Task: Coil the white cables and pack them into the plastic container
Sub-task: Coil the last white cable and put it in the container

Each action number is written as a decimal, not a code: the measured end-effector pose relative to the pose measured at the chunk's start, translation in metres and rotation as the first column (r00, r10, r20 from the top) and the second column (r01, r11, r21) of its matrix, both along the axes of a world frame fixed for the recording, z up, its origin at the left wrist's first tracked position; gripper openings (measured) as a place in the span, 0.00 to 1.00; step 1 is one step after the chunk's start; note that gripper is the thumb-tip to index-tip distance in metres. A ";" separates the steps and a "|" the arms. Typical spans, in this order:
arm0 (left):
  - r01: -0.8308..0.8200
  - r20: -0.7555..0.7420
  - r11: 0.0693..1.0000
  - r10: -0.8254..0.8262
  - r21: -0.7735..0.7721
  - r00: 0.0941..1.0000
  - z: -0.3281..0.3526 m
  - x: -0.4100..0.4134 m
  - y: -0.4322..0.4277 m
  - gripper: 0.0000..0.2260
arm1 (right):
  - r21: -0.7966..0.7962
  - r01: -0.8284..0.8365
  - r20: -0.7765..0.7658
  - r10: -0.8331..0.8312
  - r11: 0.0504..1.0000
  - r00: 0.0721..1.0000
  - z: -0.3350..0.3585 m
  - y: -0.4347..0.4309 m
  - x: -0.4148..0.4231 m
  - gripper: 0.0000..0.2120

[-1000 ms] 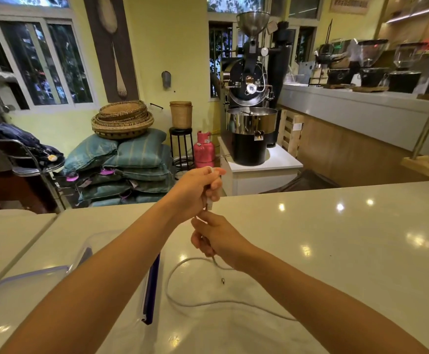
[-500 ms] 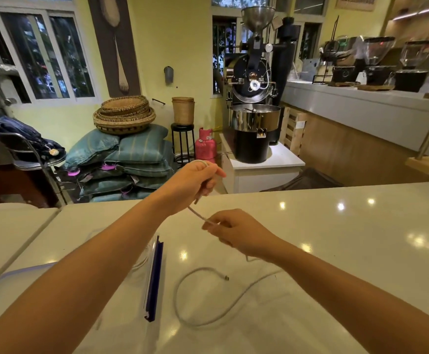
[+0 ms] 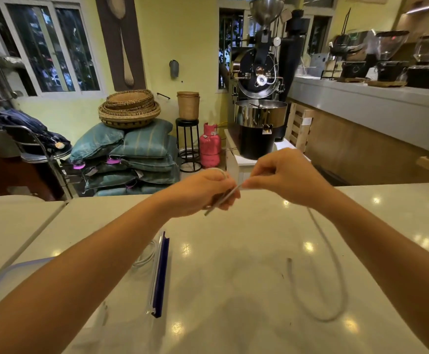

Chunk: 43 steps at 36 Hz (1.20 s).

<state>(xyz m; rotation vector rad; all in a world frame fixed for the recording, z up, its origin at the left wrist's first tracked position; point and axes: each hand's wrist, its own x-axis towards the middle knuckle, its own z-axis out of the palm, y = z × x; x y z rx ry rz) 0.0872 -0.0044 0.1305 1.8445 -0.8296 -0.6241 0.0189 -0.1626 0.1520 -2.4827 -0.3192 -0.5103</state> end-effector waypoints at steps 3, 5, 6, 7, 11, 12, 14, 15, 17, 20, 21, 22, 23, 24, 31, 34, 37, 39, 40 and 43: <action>0.038 -0.083 0.999 -0.041 -0.035 0.996 -0.008 -0.010 -0.002 0.16 | -0.033 -0.014 0.039 0.015 0.999 0.999 0.004 -0.007 0.005 0.08; 0.035 -0.150 0.992 -0.054 -0.122 0.987 -0.009 -0.013 -0.001 0.17 | -0.035 -0.015 0.067 0.017 0.999 0.998 0.007 -0.010 0.008 0.10; 0.041 -0.172 0.987 -0.068 -0.152 0.983 -0.009 -0.014 -0.001 0.17 | -0.025 -0.019 0.081 0.021 0.999 0.996 0.008 -0.012 0.010 0.13; 0.055 -0.189 0.985 -0.086 -0.167 0.978 -0.008 -0.014 -0.001 0.17 | -0.002 -0.033 0.088 0.033 0.999 0.996 0.010 -0.015 0.012 0.14; 0.145 -0.235 0.975 -0.182 -0.168 0.955 -0.003 -0.017 -0.003 0.16 | 0.114 -0.098 0.095 0.087 0.989 0.992 0.013 -0.023 0.020 0.08; 0.166 -0.245 0.971 -0.205 -0.173 0.948 -0.002 -0.017 -0.003 0.16 | 0.148 -0.110 0.099 0.095 0.983 0.990 0.013 -0.024 0.022 0.07; 0.194 -0.259 0.957 -0.247 -0.213 0.934 0.001 -0.017 -0.004 0.16 | 0.241 -0.127 0.104 0.104 0.962 0.989 0.011 -0.025 0.025 0.03; 0.195 -0.262 0.950 -0.258 -0.243 0.930 0.003 -0.017 -0.005 0.16 | 0.304 -0.137 0.105 0.110 0.943 0.988 0.010 -0.025 0.027 0.02; 0.182 -0.268 0.935 -0.267 -0.305 0.926 0.008 -0.016 -0.007 0.16 | 0.470 -0.140 0.087 0.112 0.871 0.990 0.002 -0.026 0.033 0.05; 0.193 -0.286 0.900 -0.318 -0.389 0.904 0.013 -0.014 -0.011 0.15 | 0.706 -0.124 0.041 0.134 0.697 0.990 -0.020 -0.018 0.043 0.02; 0.202 -0.292 0.891 -0.337 -0.407 0.895 0.014 -0.014 -0.013 0.13 | 0.760 -0.126 0.023 0.168 0.637 0.985 -0.026 -0.012 0.044 0.03; 0.205 -0.295 0.885 -0.345 -0.417 0.891 0.014 -0.014 -0.016 0.12 | 0.800 -0.115 -0.006 0.200 0.589 0.980 -0.031 -0.005 0.044 0.06; 0.202 -0.297 0.884 -0.345 -0.422 0.890 0.014 -0.014 -0.019 0.12 | 0.828 -0.085 -0.050 0.224 0.554 0.973 -0.036 0.001 0.046 0.10; 0.192 -0.297 0.885 -0.337 -0.425 0.893 0.014 -0.015 -0.022 0.13 | 0.847 -0.026 -0.109 0.223 0.530 0.969 -0.042 0.011 0.047 0.14; 0.008 -0.227 0.900 -0.118 -0.436 0.967 0.021 0.000 -0.033 0.16 | 0.862 0.098 -0.260 0.268 0.497 0.927 -0.081 0.059 0.047 0.12; -0.051 -0.075 0.931 0.026 -0.362 0.997 0.019 0.018 -0.028 0.17 | 0.861 0.065 -0.291 0.383 0.505 0.876 -0.082 0.060 0.038 0.10; -0.122 0.039 0.937 0.142 -0.328 0.989 0.015 0.031 -0.023 0.19 | 0.799 0.034 -0.346 0.413 0.601 0.843 -0.074 0.057 0.029 0.10; -0.165 0.139 0.942 0.213 -0.292 0.967 0.014 0.033 -0.021 0.19 | 0.721 0.037 -0.395 0.366 0.692 0.843 -0.068 0.054 0.024 0.10; -0.191 0.195 0.945 0.247 -0.266 0.949 0.015 0.032 -0.021 0.19 | 0.672 0.036 -0.412 0.333 0.739 0.848 -0.064 0.051 0.022 0.10; -0.234 0.356 0.953 0.291 -0.193 0.888 0.012 0.033 -0.016 0.18 | 0.498 0.015 -0.439 0.236 0.867 0.867 -0.055 0.039 0.018 0.10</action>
